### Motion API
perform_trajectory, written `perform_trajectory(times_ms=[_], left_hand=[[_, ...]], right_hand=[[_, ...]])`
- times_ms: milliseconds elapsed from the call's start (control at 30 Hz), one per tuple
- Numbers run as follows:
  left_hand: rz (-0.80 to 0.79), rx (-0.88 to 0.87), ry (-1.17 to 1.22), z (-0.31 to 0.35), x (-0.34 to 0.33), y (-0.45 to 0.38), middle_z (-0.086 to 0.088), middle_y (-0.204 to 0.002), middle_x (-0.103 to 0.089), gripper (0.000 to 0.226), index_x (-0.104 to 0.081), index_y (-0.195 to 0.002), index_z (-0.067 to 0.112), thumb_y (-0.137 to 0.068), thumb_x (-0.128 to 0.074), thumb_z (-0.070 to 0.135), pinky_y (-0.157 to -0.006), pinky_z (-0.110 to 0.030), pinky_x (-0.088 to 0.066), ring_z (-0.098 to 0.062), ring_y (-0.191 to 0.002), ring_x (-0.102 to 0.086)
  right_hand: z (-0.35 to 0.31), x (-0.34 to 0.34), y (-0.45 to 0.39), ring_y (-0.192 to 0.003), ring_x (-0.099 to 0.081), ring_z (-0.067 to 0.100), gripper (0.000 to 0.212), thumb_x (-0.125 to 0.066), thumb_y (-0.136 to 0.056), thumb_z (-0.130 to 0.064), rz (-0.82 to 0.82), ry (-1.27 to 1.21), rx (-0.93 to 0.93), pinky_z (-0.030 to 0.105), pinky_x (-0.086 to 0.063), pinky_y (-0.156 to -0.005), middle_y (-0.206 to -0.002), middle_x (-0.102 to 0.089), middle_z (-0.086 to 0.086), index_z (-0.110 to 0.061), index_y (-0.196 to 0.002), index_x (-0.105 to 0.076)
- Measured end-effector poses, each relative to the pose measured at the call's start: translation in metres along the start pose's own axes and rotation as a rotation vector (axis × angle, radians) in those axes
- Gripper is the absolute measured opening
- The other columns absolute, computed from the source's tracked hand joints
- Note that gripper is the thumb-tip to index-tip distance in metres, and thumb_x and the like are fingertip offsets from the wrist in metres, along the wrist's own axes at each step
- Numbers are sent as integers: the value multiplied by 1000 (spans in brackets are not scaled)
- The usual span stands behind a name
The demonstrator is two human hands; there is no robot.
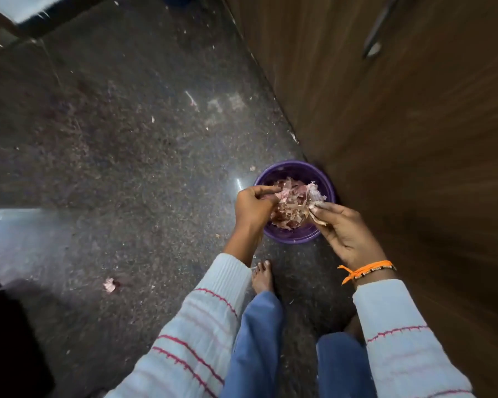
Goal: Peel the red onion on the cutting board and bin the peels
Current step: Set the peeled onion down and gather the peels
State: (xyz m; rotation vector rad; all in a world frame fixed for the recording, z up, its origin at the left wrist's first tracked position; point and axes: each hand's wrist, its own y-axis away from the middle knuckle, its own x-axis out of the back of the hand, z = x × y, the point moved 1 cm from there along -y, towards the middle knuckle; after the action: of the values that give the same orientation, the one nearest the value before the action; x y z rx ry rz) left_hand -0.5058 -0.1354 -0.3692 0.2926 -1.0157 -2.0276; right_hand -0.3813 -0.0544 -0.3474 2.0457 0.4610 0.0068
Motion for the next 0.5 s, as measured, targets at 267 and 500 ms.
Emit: perform_trajectory(times_ms=[267,500], left_hand=[[21,98,-98,-104,-27,-101,-17,-92,-71,24,-70,-71,19,-79,-65,-3,-82,-39,-56,-26,-82,-68],[-65,156,-27,-114,-41,-119,-4,-76,-66,28,-66,-109,7,-90,-49,-4,-60,-20,-54,-10,-59,-61]], right_hand=[[69,19,-122,-69,-64,13,18,-47,-87,14,156,49,-89,15,-55,-58,-80,-62,11,0,-88,-60],[82,16,-158,-117,-55,28,35,-45,-93,4,224,56,-150,36,-48,-92,-121,-60,18,-2,-127,-50]])
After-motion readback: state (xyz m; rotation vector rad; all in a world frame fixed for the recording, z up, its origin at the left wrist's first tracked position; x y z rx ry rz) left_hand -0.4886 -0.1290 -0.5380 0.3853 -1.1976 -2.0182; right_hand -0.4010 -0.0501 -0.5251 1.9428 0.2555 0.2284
